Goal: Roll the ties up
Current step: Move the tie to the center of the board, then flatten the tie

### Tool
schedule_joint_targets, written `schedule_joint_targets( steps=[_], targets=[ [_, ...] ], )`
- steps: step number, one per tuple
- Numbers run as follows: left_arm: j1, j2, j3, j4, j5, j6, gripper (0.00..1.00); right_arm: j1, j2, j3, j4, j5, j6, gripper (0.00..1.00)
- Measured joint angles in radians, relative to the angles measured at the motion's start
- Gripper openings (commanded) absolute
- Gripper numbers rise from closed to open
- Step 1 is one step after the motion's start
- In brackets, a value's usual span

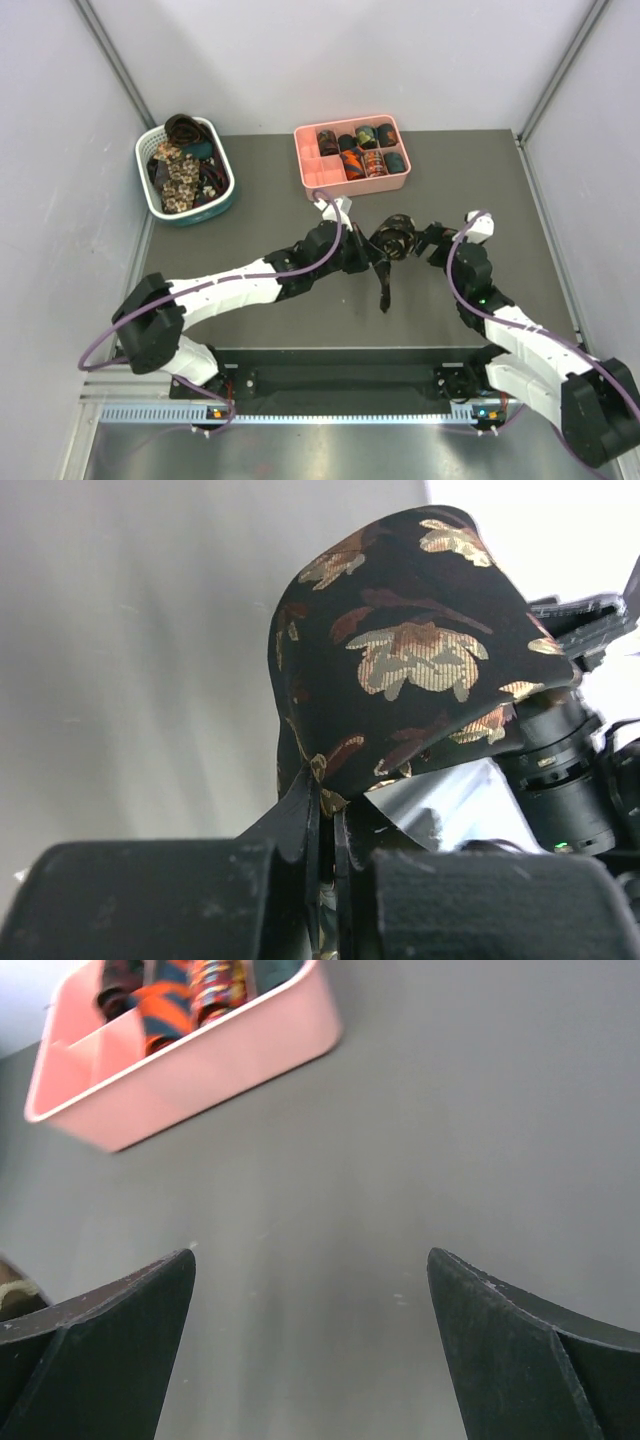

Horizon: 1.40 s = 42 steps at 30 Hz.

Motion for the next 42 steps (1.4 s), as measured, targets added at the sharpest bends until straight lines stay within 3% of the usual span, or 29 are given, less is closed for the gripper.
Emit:
schedule_joint_targets(
  steps=[6,9,10,11,13,16,19,23,28,35,42],
  targets=[
    [0.037,0.034,-0.092,0.179,0.132,-0.138,0.0,-0.004,-0.054,-0.011,-0.037,0.109,0.012,1.0],
    [0.088,0.033,-0.22,0.33,0.181,-0.208,0.03,-0.004,-0.056,-0.011,-0.041,0.125,0.013,1.0],
    [0.114,0.031,-0.274,0.38,0.186,-0.23,0.17,-0.004,-0.056,-0.011,-0.042,0.124,0.013,1.0],
    [0.142,0.031,-0.328,0.426,0.187,-0.251,0.41,-0.004,-0.056,-0.011,-0.041,0.123,0.013,1.0],
    [0.205,0.02,-0.451,0.526,0.192,-0.31,0.99,-0.004,-0.049,-0.011,-0.035,0.109,0.01,1.0],
    [0.27,-0.007,-0.626,0.709,0.159,-0.397,0.99,-0.004,-0.031,-0.011,-0.026,0.068,0.001,1.0],
    [0.276,-0.091,-0.726,0.741,0.147,-0.41,0.99,-0.004,-0.011,-0.011,-0.008,0.013,-0.011,1.0],
    [0.27,-0.298,-0.66,0.535,0.082,-0.316,0.99,-0.004,0.059,-0.011,0.065,-0.122,-0.026,0.96],
    [0.269,-0.509,-0.471,0.204,-0.113,-0.142,0.99,0.021,0.225,0.014,0.114,-0.322,-0.035,0.91],
    [0.27,-0.584,-0.424,-0.06,-0.298,-0.002,0.99,0.195,0.406,0.146,0.111,-0.446,-0.052,1.0],
    [0.334,-0.565,-0.392,-0.196,-0.322,0.084,0.99,0.47,0.463,0.27,0.084,-0.402,-0.062,1.0]
  ],
)
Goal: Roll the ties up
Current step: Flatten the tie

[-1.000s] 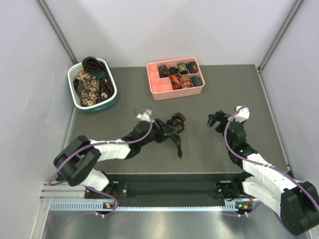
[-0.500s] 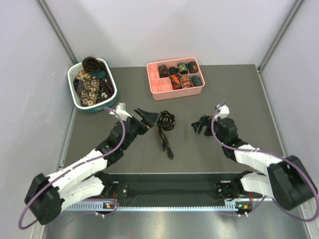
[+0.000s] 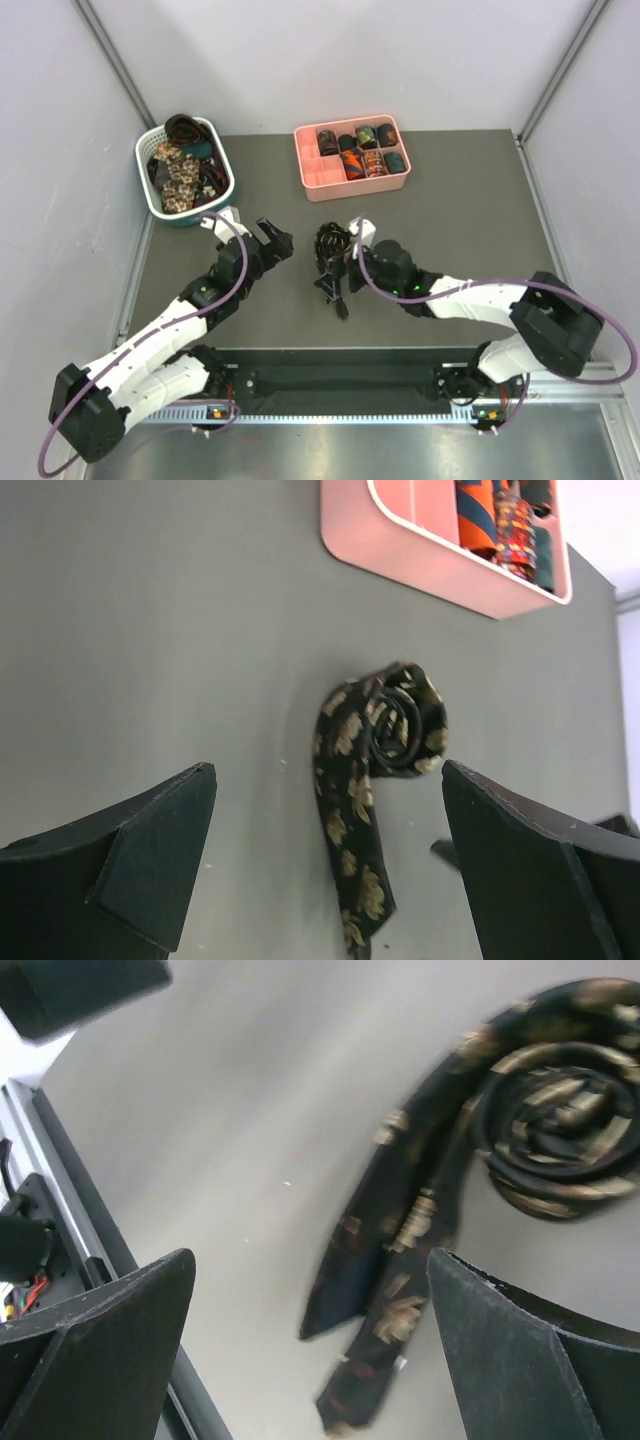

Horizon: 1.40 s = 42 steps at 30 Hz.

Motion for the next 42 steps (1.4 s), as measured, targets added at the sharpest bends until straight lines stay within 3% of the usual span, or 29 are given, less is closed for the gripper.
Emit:
schedule_joint_targets(
  steps=[10,13,18,21,22,24,31,42],
  targets=[
    [0.047,0.023,0.076,-0.052,0.032,0.075,0.99,0.158,0.254,0.25,-0.251,0.255,-0.058,0.96],
    [0.05,0.023,0.079,-0.061,0.037,0.091,0.99,0.158,0.301,0.293,-0.351,0.333,-0.061,0.82],
    [0.051,0.023,0.081,-0.069,0.041,0.114,0.99,0.161,0.362,0.348,-0.484,0.425,-0.068,0.73],
    [0.051,0.039,0.098,-0.068,0.056,0.138,0.99,0.164,0.363,0.356,-0.525,0.446,-0.083,0.37],
    [0.051,0.055,0.111,-0.071,0.062,0.149,0.99,0.164,0.362,0.356,-0.528,0.45,-0.084,0.16],
    [0.051,0.11,0.158,-0.073,0.082,0.171,0.99,0.171,0.36,0.356,-0.535,0.466,-0.107,0.0],
    [0.052,0.344,0.367,-0.104,0.171,0.262,0.99,0.188,0.262,0.253,-0.587,0.597,-0.169,0.0],
    [0.051,0.588,0.482,-0.142,0.403,0.369,0.97,0.216,0.082,0.137,-0.578,0.69,-0.22,0.0]
  ],
)
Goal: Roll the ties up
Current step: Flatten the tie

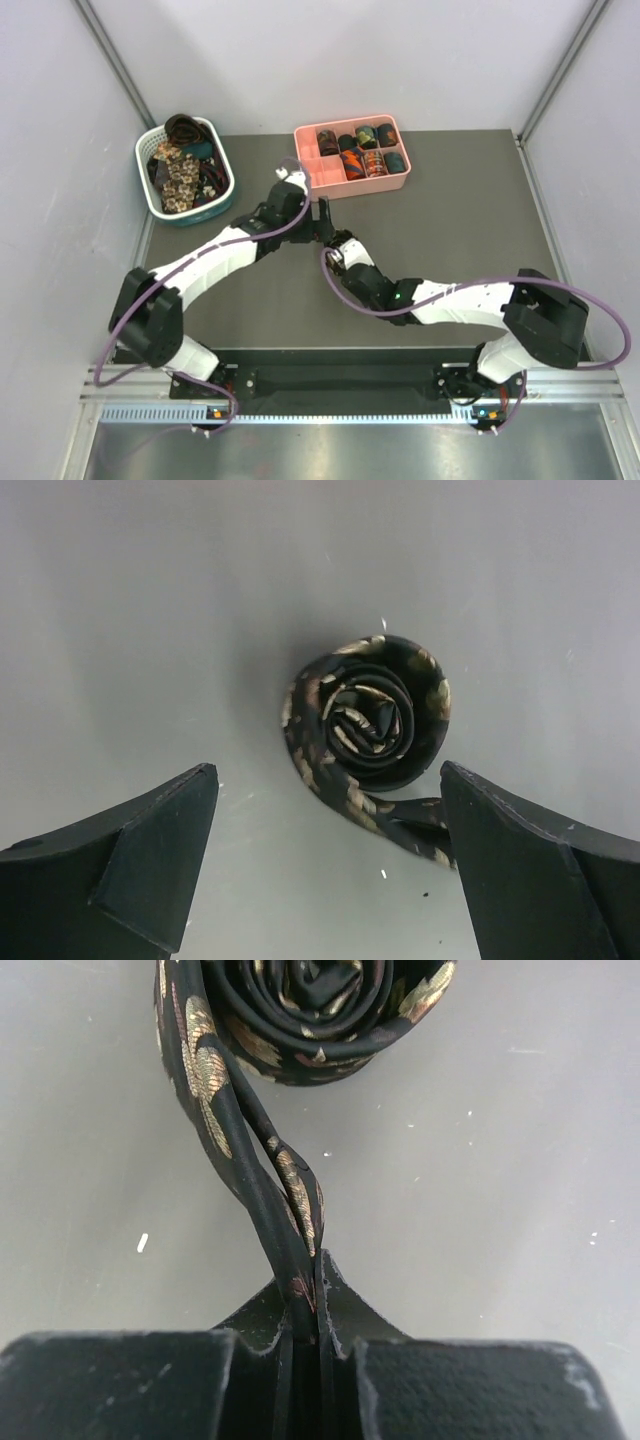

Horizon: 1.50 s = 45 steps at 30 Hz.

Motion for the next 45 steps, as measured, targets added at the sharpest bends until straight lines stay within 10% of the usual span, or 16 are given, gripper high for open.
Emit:
schedule_joint_targets(
  steps=[16,24,31,41,43,45],
  targets=[
    [0.008,0.401,0.137,-0.039,0.063,-0.009,0.64,0.064,-0.018,-0.015,-0.04,0.21,0.026,0.0],
    [0.187,0.099,-0.208,0.095,-0.112,-0.146,0.81,-0.116,-0.088,-0.007,-0.089,0.227,0.138,0.0],
    [0.216,-0.189,-0.492,0.244,-0.229,-0.274,0.77,-0.424,-0.084,0.058,-0.09,0.197,0.169,0.0],
    [0.216,-0.372,-0.621,0.302,-0.335,-0.332,0.67,-0.518,0.128,0.226,-0.002,0.352,0.073,0.0],
    [0.216,-0.44,-0.673,0.317,-0.365,-0.332,0.69,-0.546,0.148,0.234,0.029,0.37,0.053,0.13],
    [0.216,-0.489,-0.71,0.323,-0.381,-0.325,0.72,-0.589,0.152,0.24,0.057,0.367,0.03,0.52]
  ],
)
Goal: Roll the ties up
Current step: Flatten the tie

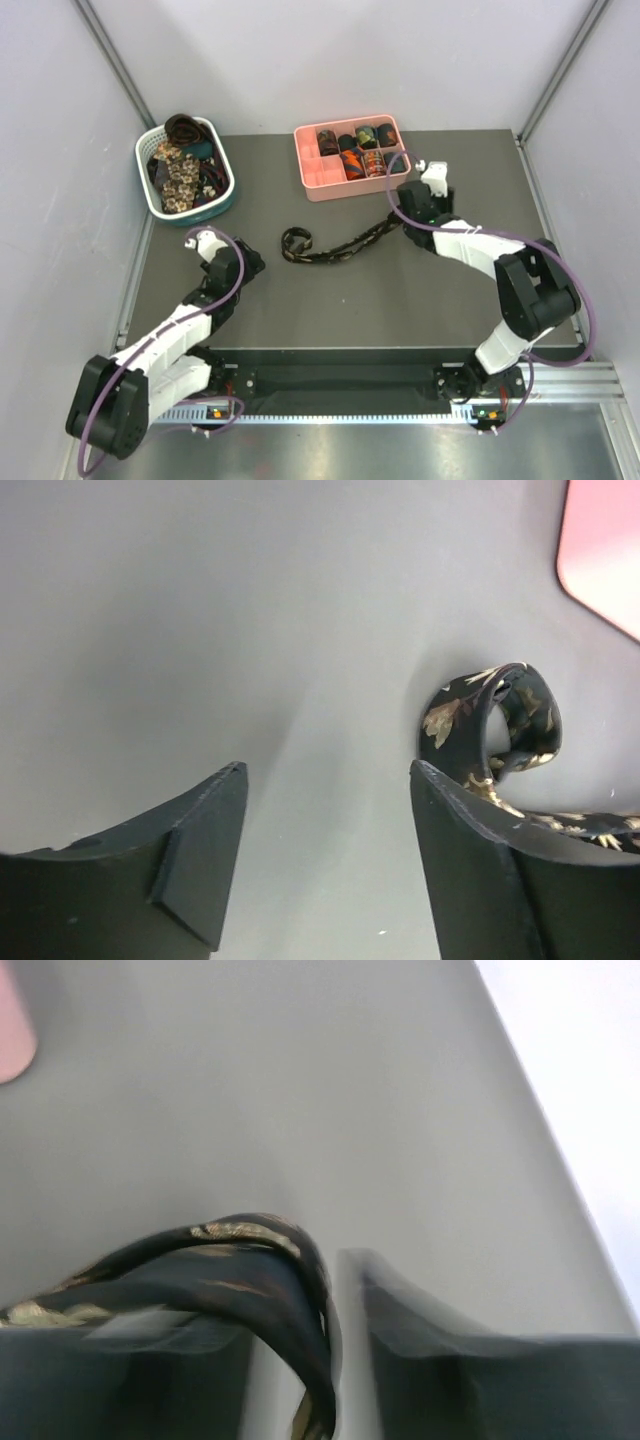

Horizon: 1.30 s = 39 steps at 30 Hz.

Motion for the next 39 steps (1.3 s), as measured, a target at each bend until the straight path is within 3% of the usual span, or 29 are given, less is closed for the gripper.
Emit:
schedule_joint_targets(
  steps=[3,4,15,21,28,39],
  targets=[
    [0.0,-0.013,-0.006,0.007,0.007,0.027,0.76,-0.073,0.001,0.032,0.006,-0.062,-0.029,0.95],
    [0.0,-0.011,-0.002,0.007,0.012,0.035,0.77,-0.097,0.001,0.043,0.01,-0.09,-0.032,0.99],
    [-0.018,0.137,0.224,-0.019,0.13,0.181,0.87,-0.186,-0.017,0.106,-0.072,-0.319,0.014,1.0],
    [-0.024,0.248,0.367,-0.04,0.164,0.222,0.89,-0.185,-0.04,0.181,-0.276,-0.446,0.258,0.99],
    [-0.026,0.285,0.41,-0.061,0.193,0.223,0.89,-0.179,-0.013,0.369,-0.502,-0.491,0.632,1.0],
    [-0.026,0.25,0.41,-0.092,0.221,0.229,0.89,-0.182,0.24,0.516,-0.687,-0.597,0.991,1.0]
  ],
)
